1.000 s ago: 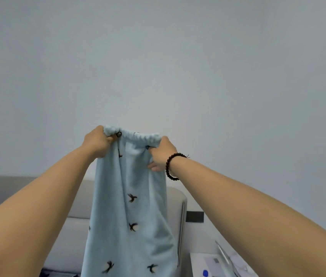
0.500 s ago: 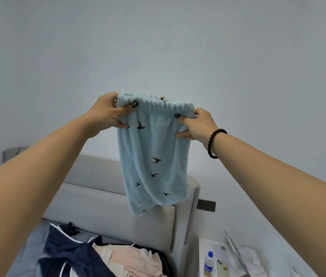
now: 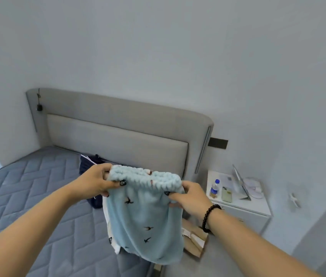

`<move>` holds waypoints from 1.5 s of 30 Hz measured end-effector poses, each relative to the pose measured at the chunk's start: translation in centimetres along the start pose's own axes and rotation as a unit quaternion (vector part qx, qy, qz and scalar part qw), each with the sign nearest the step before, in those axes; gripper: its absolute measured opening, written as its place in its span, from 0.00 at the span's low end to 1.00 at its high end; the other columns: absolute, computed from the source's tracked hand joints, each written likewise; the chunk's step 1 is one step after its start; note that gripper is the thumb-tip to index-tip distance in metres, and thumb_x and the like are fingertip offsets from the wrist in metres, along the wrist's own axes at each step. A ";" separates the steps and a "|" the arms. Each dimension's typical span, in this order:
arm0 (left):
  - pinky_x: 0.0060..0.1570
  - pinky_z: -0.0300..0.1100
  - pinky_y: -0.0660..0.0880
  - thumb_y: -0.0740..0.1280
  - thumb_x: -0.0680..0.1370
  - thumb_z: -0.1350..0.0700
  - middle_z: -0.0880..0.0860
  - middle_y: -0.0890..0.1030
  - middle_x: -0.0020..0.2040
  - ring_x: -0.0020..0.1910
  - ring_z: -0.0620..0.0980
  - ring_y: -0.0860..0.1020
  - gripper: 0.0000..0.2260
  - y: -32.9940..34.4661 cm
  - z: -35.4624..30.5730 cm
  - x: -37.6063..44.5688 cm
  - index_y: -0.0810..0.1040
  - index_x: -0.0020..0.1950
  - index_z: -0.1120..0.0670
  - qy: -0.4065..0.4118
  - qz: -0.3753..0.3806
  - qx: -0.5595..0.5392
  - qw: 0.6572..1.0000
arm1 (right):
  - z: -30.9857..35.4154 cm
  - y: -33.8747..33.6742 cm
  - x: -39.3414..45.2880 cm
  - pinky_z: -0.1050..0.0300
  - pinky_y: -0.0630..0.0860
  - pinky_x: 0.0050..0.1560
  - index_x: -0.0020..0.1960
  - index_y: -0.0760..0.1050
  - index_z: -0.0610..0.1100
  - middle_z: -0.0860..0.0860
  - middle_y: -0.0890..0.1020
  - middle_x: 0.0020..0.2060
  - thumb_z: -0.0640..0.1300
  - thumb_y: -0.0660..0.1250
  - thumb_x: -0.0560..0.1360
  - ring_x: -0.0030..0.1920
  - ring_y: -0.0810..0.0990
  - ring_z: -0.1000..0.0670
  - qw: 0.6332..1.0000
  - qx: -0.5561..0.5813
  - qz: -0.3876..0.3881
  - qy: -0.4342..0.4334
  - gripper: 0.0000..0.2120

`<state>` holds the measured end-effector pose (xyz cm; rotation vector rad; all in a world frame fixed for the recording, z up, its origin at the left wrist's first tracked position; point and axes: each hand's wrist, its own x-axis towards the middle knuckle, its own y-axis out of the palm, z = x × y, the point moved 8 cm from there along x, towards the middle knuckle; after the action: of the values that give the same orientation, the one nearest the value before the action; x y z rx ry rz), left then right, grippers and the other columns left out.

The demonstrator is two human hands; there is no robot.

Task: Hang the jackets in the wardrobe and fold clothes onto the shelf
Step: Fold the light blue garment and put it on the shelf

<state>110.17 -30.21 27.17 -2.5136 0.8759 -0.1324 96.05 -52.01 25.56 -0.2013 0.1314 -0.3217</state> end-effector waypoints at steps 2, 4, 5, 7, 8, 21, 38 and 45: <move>0.35 0.43 0.79 0.75 0.73 0.57 0.61 0.82 0.44 0.39 0.49 0.81 0.13 1.4 1.6 0.5 0.79 0.55 0.57 -0.017 0.008 -0.009 1.000 | -1.9 -0.2 0.3 0.51 0.82 0.48 0.44 0.79 0.48 0.45 0.83 0.49 0.34 0.72 0.71 0.49 0.83 0.47 1.000 -0.002 -0.001 0.022 0.09; 0.37 0.44 0.80 0.75 0.74 0.56 0.61 0.83 0.49 0.46 0.53 0.84 0.14 2.2 1.7 1.4 0.78 0.57 0.56 -0.022 0.010 -0.019 1.000 | -2.4 -1.1 0.8 0.52 0.82 0.47 0.43 0.78 0.47 0.46 0.83 0.46 0.35 0.72 0.72 0.48 0.84 0.46 0.999 -0.004 -0.005 0.034 0.08; 0.38 0.45 0.81 0.74 0.74 0.55 0.60 0.83 0.51 0.49 0.54 0.84 0.14 2.5 1.4 2.0 0.78 0.58 0.57 -0.021 0.013 -0.025 0.999 | -2.3 -1.8 1.2 0.56 0.82 0.44 0.43 0.78 0.47 0.47 0.83 0.45 0.36 0.72 0.72 0.47 0.84 0.46 0.999 -0.008 -0.006 0.036 0.07; 0.42 0.48 0.82 0.73 0.75 0.55 0.60 0.83 0.53 0.51 0.54 0.83 0.14 3.1 0.2 3.4 0.77 0.59 0.56 -0.017 0.021 -0.046 0.999 | -1.5 -3.3 2.0 0.59 0.82 0.42 0.45 0.78 0.47 0.48 0.83 0.45 0.38 0.72 0.73 0.45 0.84 0.47 0.999 -0.019 -0.004 0.035 0.06; 0.43 0.50 0.82 0.72 0.76 0.54 0.59 0.83 0.53 0.51 0.53 0.83 0.14 3.3 -0.6 4.1 0.77 0.59 0.55 -0.013 0.025 -0.059 0.998 | -0.9 -4.1 2.5 0.59 0.82 0.43 0.47 0.78 0.46 0.47 0.83 0.46 0.38 0.72 0.73 0.45 0.85 0.47 0.999 -0.023 -0.006 0.032 0.06; 0.48 0.63 0.80 0.66 0.75 0.39 0.53 0.84 0.56 0.54 0.56 0.83 0.20 8.8 -1.4 17.1 0.76 0.62 0.48 -0.064 0.067 -0.220 0.971 | -0.6 -10.6 13.5 0.57 0.81 0.30 0.52 0.72 0.47 0.45 0.84 0.41 0.42 0.67 0.76 0.35 0.85 0.44 0.995 -0.012 -0.006 0.101 0.06; 0.35 0.47 0.79 0.76 0.69 0.44 0.52 0.86 0.47 0.46 0.51 0.82 0.18 8.1 10.7 25.4 0.82 0.52 0.54 -0.227 0.095 -0.049 0.968 | -11.8 -4.7 23.4 0.56 0.81 0.48 0.51 0.74 0.42 0.40 0.77 0.56 0.26 0.62 0.75 0.56 0.80 0.42 0.971 0.133 -0.009 0.199 0.13; 0.38 0.43 0.82 0.73 0.72 0.55 0.56 0.84 0.53 0.46 0.52 0.84 0.14 -6.3 -1.4 29.2 0.80 0.55 0.59 -0.042 -0.122 -0.304 0.944 | 7.2 -2.5 28.6 0.55 0.80 0.53 0.47 0.77 0.44 0.47 0.80 0.45 0.29 0.61 0.75 0.50 0.80 0.49 0.993 0.120 -0.011 -0.017 0.12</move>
<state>136.48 -44.19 29.52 -3.1713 0.6290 0.1986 123.34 -62.39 30.33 0.0306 0.0552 -0.3526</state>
